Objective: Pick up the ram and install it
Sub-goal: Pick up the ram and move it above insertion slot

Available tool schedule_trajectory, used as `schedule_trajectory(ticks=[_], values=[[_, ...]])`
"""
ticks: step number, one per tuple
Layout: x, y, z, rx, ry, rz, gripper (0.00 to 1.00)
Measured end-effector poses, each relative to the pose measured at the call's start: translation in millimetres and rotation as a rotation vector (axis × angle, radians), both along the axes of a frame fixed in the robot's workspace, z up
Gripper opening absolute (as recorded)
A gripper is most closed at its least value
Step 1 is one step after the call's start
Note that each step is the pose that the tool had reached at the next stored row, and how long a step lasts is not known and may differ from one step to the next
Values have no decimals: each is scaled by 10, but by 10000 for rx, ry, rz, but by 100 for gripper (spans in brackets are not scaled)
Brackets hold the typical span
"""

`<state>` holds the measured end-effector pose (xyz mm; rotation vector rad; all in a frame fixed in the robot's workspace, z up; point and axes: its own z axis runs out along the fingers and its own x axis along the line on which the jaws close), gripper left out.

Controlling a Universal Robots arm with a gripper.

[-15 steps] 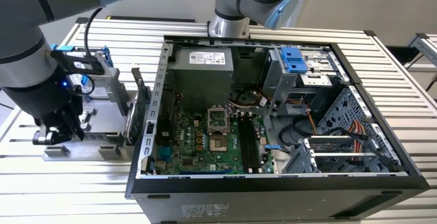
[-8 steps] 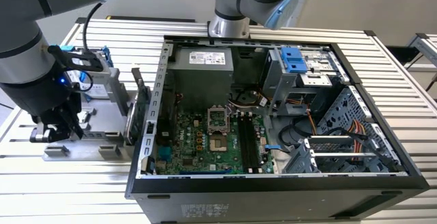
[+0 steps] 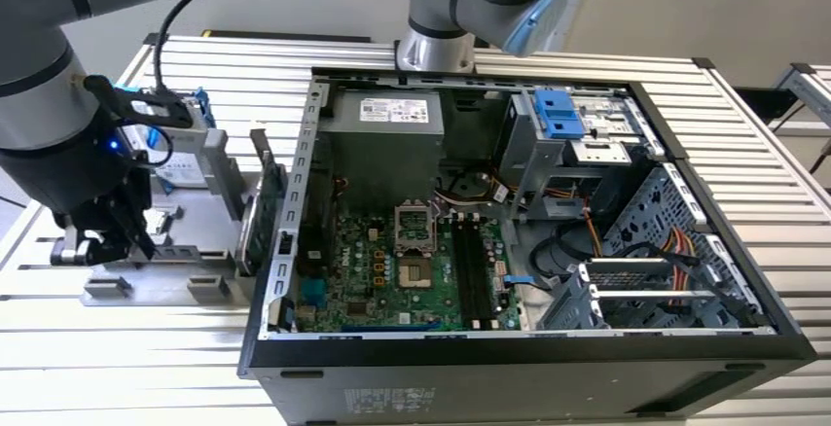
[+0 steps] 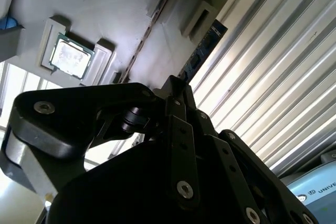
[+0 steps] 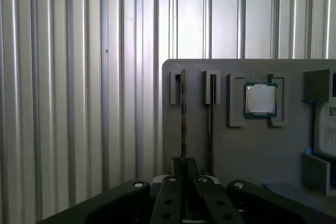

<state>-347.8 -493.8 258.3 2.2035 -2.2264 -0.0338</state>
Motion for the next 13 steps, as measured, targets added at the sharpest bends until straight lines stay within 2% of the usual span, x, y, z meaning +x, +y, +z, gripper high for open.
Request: schedule_trajectory(ticks=[13], values=[[0,0,148,0,0,-8,0]])
